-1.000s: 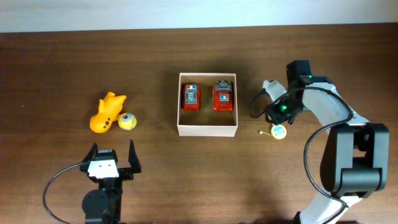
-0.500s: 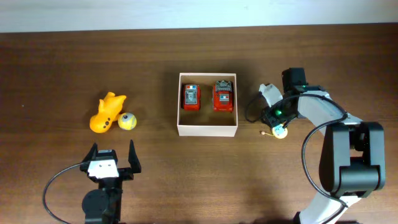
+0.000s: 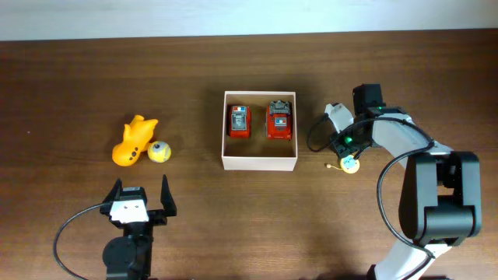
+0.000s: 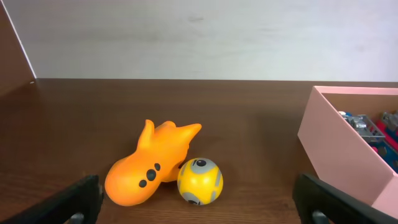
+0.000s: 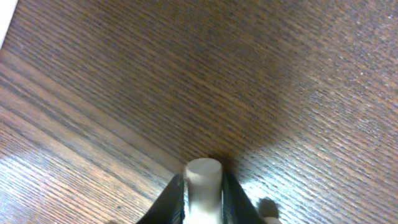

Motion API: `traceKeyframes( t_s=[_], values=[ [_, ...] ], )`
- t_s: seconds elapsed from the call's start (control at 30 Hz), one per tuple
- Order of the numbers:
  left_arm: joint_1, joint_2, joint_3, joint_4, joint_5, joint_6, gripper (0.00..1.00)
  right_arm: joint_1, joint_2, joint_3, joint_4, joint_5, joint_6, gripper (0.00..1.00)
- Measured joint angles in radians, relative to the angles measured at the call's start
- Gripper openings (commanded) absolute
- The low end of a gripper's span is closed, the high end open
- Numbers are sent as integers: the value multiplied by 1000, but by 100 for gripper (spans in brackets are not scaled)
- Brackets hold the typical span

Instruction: Pack container

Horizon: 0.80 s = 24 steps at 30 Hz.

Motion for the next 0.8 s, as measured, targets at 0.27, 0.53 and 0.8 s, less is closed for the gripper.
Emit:
traceKeyframes(
  t_s=[0.27,0.53,0.8],
  values=[
    [0,0,0,0,0,0,99,0,0,0,0,0,0,14],
    [0,0,0,0,0,0,99,0,0,2,-6,6,0,9],
    [0,0,0,0,0,0,99,0,19,78,-93,26,0,9]
  ],
)
